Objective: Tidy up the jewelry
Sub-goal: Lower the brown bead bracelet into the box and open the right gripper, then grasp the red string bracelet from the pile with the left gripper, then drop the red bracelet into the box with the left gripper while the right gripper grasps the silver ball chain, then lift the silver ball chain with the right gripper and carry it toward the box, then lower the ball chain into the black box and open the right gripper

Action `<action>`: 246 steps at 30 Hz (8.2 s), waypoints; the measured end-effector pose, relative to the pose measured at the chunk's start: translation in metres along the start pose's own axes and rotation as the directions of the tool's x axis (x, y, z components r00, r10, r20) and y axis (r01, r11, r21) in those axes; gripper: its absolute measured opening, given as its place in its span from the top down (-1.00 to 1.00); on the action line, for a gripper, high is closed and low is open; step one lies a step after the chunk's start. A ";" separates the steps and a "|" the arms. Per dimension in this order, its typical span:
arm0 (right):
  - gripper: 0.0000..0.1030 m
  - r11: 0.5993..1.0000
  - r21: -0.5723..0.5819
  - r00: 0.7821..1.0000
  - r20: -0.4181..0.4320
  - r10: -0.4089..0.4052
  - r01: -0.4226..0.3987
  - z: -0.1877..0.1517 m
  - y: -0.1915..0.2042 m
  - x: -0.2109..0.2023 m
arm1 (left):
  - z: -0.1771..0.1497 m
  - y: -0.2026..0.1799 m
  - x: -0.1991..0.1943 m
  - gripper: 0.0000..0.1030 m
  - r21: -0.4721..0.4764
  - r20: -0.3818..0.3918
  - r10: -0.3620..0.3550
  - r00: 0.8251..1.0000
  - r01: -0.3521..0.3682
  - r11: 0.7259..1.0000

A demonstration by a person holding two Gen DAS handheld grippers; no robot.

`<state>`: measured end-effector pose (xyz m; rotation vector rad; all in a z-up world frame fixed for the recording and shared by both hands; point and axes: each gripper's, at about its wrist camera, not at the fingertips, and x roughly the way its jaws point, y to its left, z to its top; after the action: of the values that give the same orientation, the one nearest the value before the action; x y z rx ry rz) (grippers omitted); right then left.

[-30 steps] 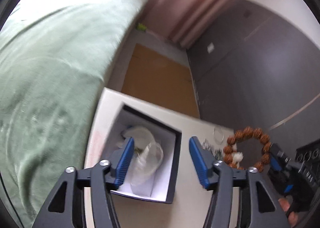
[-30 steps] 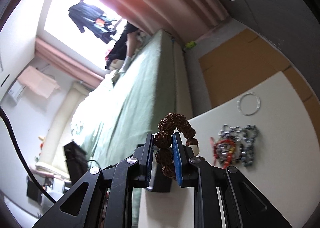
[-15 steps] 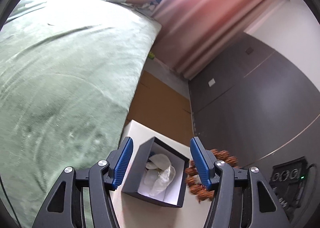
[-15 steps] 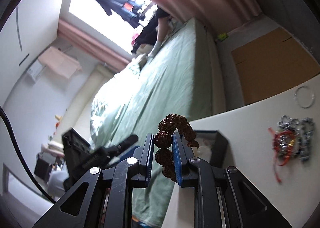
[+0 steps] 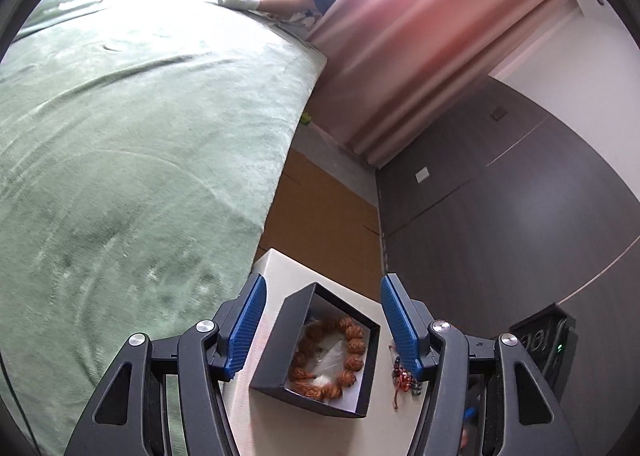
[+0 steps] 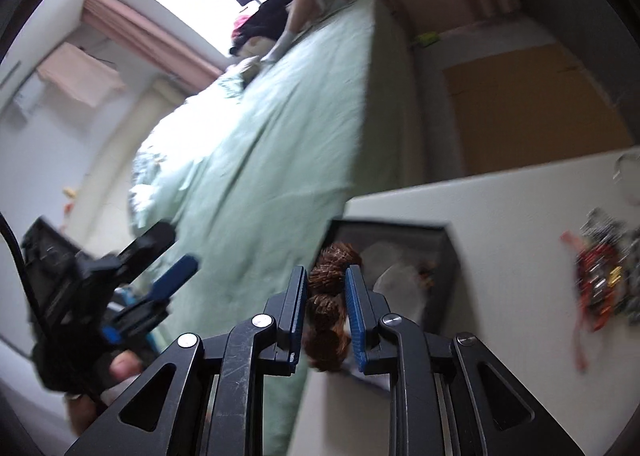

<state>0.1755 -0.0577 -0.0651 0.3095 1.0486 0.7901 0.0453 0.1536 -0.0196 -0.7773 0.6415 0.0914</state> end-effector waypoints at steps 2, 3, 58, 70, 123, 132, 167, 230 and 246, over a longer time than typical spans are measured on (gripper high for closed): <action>0.14 1.000 0.018 0.999 0.032 -0.012 0.012 0.004 -0.008 -0.012 | -0.001 -0.002 0.003 -0.17 0.006 -0.002 0.001 1.000 -0.001 1.000; 0.00 0.999 0.029 0.998 0.060 -0.023 0.021 0.006 -0.012 -0.022 | -0.002 -0.004 0.005 -0.17 0.011 -0.004 0.002 1.000 -0.002 1.000; -0.40 0.842 0.447 0.945 -0.026 -0.326 0.302 -0.011 -0.194 -0.168 | -0.175 -0.155 0.207 0.76 0.454 -0.416 0.231 0.880 -0.019 0.891; -0.40 0.880 0.377 0.955 -0.054 -0.292 0.290 -0.009 -0.182 -0.151 | -0.166 -0.157 0.160 0.97 0.479 -0.387 0.143 0.911 0.066 0.875; 0.68 0.869 0.159 0.881 -0.166 -0.444 0.468 -0.012 -0.136 -0.029 | -0.043 -0.044 0.056 0.97 0.155 -0.219 -0.005 0.976 0.039 0.987; 0.67 0.807 -0.024 0.793 -0.172 -0.585 0.590 -0.009 -0.116 -0.011 | -0.046 -0.045 0.067 0.97 0.152 -0.246 -0.007 0.969 0.046 0.987; 0.70 0.976 0.015 0.887 0.416 -0.202 0.216 0.018 0.019 -0.194 | -0.034 -0.034 0.059 -0.43 0.038 -0.186 -0.043 0.982 0.050 0.998; 0.70 0.968 -0.152 0.963 0.216 -0.163 0.199 0.022 0.113 -0.065 | 0.039 0.053 -0.036 -0.43 -0.128 0.147 0.032 0.989 -0.013 0.992; 0.02 0.988 -0.025 0.988 0.027 -0.155 0.155 -0.001 0.030 -0.027 | 0.024 0.022 -0.008 -0.43 -0.035 0.102 0.082 0.991 -0.079 0.996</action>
<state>0.1549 -0.0560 -0.0307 0.2112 1.0248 0.6586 0.0439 0.1874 -0.0157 -0.7714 0.5737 0.2144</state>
